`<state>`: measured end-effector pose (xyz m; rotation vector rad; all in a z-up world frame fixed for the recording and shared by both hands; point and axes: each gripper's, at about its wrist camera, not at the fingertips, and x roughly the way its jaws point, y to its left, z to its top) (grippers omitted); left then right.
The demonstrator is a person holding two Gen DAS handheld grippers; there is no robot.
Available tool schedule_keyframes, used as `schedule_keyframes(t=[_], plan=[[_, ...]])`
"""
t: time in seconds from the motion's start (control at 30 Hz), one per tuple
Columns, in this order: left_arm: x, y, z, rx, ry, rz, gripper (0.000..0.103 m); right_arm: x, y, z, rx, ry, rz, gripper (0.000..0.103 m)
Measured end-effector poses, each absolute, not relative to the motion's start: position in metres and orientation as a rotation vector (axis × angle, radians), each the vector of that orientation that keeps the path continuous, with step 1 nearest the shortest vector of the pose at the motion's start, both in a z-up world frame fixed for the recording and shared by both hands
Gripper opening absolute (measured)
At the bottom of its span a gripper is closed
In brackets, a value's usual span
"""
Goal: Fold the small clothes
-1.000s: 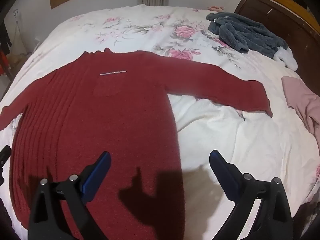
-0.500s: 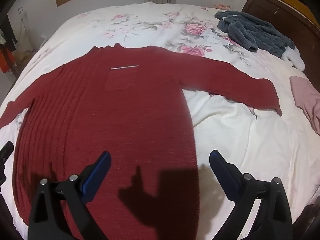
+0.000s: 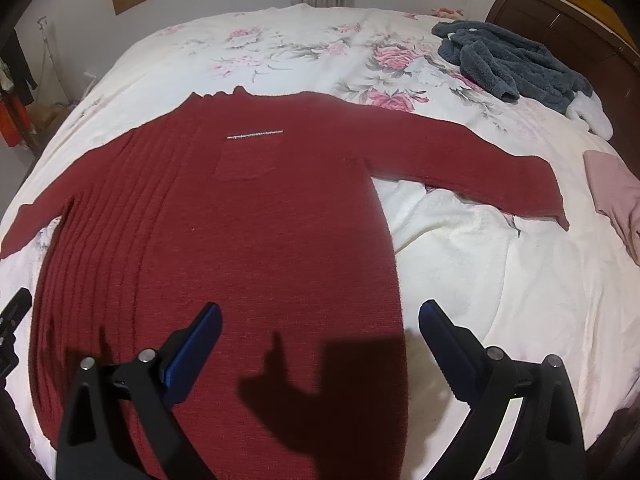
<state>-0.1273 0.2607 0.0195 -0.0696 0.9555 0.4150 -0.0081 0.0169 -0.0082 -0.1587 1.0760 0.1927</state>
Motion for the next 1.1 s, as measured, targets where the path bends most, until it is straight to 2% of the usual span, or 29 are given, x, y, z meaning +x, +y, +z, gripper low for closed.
schedule_keyframes(t=[1.1], plan=[[-0.1291,0.2654,0.018,-0.059,0.954,0.437,0.1,-0.0061,0.0143,-0.0159,-0.142,1.09,0.205,0.099]])
